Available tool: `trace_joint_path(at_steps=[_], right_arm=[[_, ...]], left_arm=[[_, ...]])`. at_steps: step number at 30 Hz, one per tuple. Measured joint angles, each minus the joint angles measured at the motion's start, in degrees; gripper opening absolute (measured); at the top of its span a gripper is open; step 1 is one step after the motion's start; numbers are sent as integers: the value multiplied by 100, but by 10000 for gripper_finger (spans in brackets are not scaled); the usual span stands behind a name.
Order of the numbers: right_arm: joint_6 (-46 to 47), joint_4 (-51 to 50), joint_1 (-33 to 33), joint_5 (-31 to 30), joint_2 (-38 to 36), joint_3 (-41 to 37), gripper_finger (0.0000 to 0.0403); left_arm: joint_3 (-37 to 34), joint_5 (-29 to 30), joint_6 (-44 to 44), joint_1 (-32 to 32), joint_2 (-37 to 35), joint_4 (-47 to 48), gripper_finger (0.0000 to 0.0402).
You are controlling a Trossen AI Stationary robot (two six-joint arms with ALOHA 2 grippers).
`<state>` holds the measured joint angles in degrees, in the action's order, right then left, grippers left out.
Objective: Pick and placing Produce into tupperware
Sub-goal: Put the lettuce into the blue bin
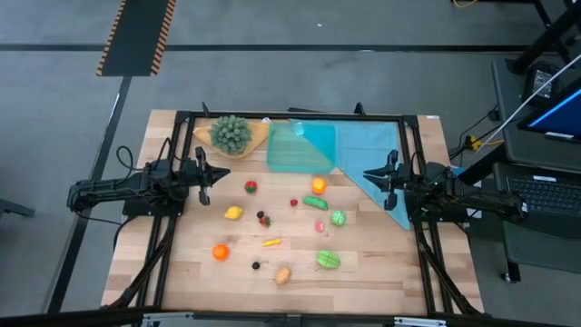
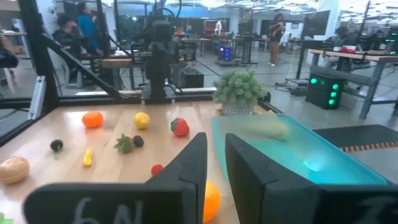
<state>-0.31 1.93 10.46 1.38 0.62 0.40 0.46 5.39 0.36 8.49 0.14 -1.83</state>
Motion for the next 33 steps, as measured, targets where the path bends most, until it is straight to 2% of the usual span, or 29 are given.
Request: trace_joint_path(at_steps=[6,13,21,29,33], right_arm=[[-232,-1,-2,33,0,-2,62],[-451,140,-2,34,0,0,62],[-614,137,-2,38,145,372,61],[-758,462,-1,37,1072,691,45],[-817,684,0,23,1676,985,43]], left_arm=[[1,-7,53,0,34,-132,0],[168,-17,520,2,66,-282,0],[316,-17,625,0,655,-767,0],[318,-29,623,104,1792,-1830,0],[685,-67,619,186,2218,-1806,0]])
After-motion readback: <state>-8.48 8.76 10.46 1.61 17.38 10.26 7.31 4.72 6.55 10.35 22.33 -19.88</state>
